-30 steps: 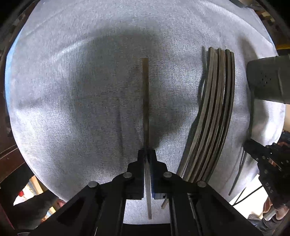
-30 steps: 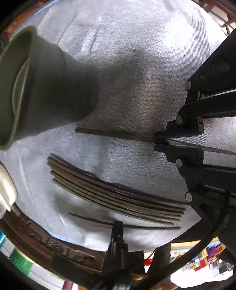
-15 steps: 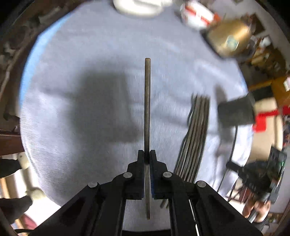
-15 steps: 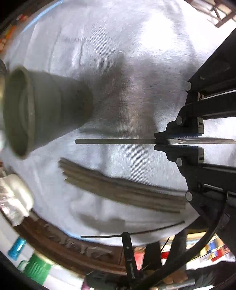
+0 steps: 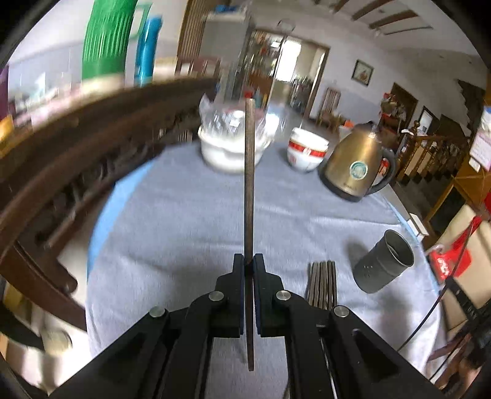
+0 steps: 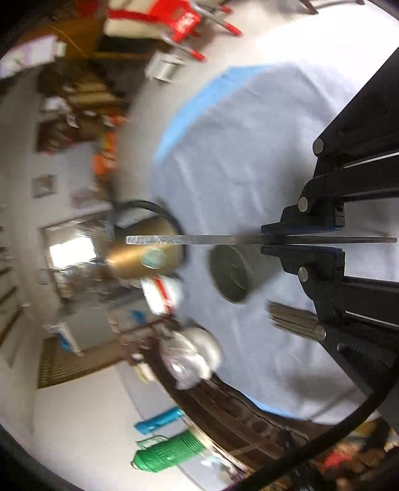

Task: Organize utensils
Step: 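Lift both held chopsticks and carry them above the gray holder cup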

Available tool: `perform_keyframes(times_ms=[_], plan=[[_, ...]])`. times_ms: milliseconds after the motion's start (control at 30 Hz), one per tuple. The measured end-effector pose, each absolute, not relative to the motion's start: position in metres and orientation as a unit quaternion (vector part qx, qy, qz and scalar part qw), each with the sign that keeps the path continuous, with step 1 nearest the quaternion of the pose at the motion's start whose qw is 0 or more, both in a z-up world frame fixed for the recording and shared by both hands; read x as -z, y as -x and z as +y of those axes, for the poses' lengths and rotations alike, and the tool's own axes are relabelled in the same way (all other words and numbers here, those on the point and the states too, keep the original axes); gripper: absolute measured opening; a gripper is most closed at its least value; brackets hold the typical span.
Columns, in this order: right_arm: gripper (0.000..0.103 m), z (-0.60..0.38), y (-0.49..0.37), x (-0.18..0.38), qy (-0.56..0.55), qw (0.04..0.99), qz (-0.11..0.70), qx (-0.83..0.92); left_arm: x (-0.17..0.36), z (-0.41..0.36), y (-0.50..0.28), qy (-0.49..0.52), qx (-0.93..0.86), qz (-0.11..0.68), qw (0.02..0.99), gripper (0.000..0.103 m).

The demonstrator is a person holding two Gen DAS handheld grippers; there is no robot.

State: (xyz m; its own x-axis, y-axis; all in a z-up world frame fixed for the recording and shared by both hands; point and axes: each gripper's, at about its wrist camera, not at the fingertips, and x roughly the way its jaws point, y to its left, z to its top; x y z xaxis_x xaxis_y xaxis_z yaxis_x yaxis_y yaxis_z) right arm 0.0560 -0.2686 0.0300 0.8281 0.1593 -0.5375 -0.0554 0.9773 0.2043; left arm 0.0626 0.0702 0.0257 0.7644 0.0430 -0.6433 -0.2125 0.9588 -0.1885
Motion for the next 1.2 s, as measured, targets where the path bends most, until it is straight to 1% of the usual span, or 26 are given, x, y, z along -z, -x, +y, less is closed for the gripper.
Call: perform_keyframes(times_ms=[67,233,333,400,667,867,1067,1200], plan=[[0.006,-0.271,-0.053,-0.026,-0.084,0.96,0.265,-0.043,-0.021,0.062,-0.058,0.101,-0.077,0.324,0.938,0.005],[0.006,-0.278,-0.049,-0.016,-0.071,0.964,0.253,-0.034,-0.016,0.063,-0.053,0.095,-0.073,0.324,0.938,0.005],[0.007,-0.282,-0.037,-0.02,-0.067,0.966,0.245,-0.041,-0.012,0.063,-0.045,0.097,-0.07,0.337,0.934,0.005],[0.007,-0.283,-0.027,-0.022,-0.06,0.968,0.24,-0.044,-0.012,0.064,-0.038,0.097,-0.074,0.331,0.936,0.006],[0.007,-0.287,-0.001,-0.025,-0.063,0.968,0.238,-0.053,-0.015,0.073,-0.017,0.112,-0.071,0.33,0.935,0.007],[0.007,-0.289,0.003,-0.025,-0.073,0.966,0.241,-0.057,-0.018,0.073,-0.004,0.119,-0.062,0.327,0.936,0.006],[0.007,-0.3,-0.007,-0.034,-0.104,0.962,0.244,-0.065,-0.034,0.073,-0.012,0.14,-0.048,0.313,0.938,0.006],[0.007,-0.312,-0.01,-0.059,-0.134,0.964,0.22,-0.071,-0.056,0.07,-0.023,0.161,-0.027,0.297,0.941,0.006]])
